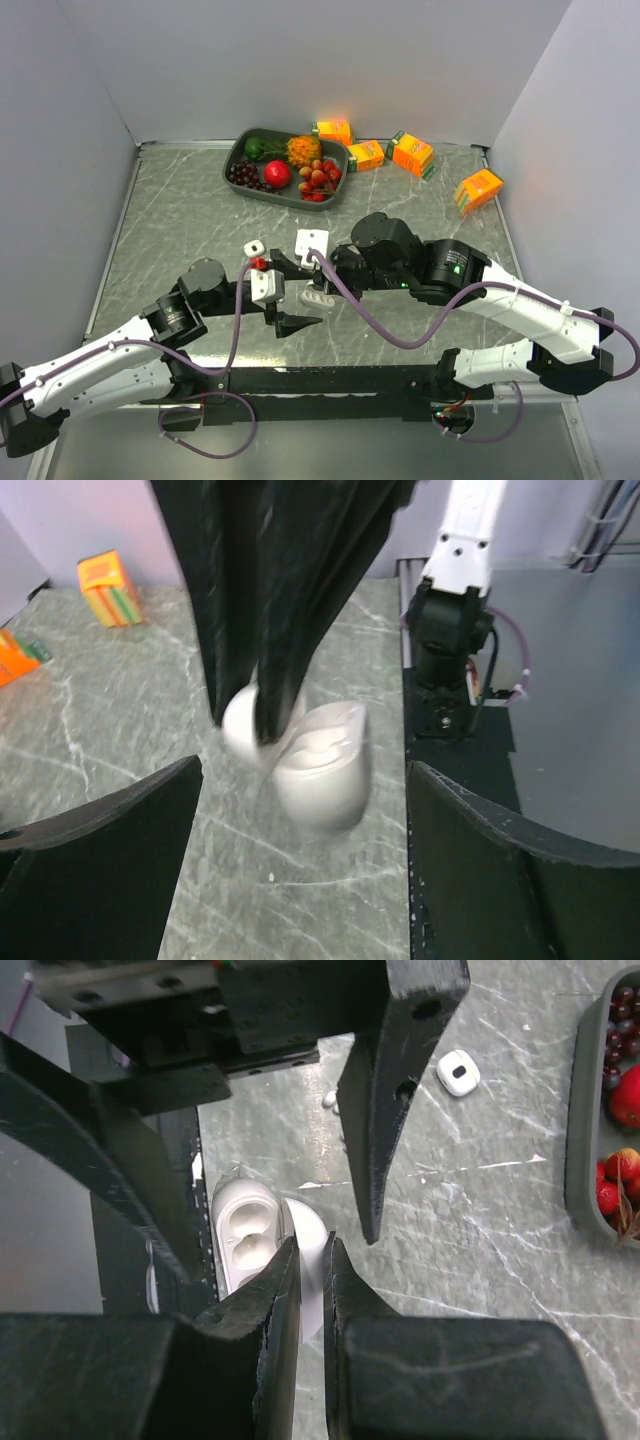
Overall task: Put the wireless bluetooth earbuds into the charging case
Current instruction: Open the charging case.
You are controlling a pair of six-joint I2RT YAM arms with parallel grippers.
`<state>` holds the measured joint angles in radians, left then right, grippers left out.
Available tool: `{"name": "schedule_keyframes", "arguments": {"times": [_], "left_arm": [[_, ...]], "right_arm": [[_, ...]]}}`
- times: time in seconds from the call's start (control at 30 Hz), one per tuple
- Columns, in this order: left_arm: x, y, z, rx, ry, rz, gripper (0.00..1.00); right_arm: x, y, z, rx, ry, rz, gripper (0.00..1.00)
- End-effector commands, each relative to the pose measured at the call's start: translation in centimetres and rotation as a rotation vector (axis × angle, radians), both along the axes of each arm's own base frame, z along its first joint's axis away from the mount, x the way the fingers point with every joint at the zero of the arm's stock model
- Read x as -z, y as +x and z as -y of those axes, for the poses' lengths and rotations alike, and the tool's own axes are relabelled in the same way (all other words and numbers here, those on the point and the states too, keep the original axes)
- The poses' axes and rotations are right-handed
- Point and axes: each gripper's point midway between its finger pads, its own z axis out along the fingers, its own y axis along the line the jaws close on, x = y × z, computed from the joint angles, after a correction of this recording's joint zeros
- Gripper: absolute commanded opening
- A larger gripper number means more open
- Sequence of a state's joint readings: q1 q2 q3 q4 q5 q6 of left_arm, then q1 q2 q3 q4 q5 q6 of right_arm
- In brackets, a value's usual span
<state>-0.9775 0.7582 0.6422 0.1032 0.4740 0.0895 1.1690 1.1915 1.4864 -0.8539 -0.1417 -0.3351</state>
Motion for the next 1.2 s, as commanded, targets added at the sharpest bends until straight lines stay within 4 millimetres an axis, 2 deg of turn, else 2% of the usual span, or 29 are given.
{"name": "schedule_keyframes", "arguments": {"times": [0.0, 0.13, 0.2, 0.33, 0.6, 0.9, 1.17], "left_arm": [[-2.8, -1.6, 0.1, 0.087, -0.049, 0.02, 0.88], [-2.9, -1.8, 0.1, 0.095, -0.057, -0.001, 0.86], [-2.7, -1.8, 0.2, 0.097, -0.055, -0.018, 0.85], [-2.4, -1.4, 0.7, 0.086, -0.046, -0.055, 0.74], [-2.7, -0.8, 1.4, 0.076, -0.065, -0.127, 0.64], [-3.5, -0.1, 0.9, 0.04, -0.09, -0.123, 0.6], [-4.5, 0.8, 0.3, -0.015, -0.13, -0.109, 0.67]], "right_arm": [[-1.6, 0.8, -0.2, 0.018, 0.043, 0.063, 0.0], [-1.3, 1.5, -0.2, 0.053, 0.045, 0.08, 0.0], [-1.8, 1.8, -0.2, 0.069, 0.069, 0.098, 0.0], [-2.2, 2.1, -0.2, 0.092, 0.096, 0.133, 0.0], [-2.9, 2.7, 0.3, 0.139, 0.116, 0.202, 0.0], [-2.6, 2.7, 0.7, 0.144, 0.111, 0.205, 0.0], [-2.5, 2.6, 0.7, 0.144, 0.111, 0.198, 0.0]]}}
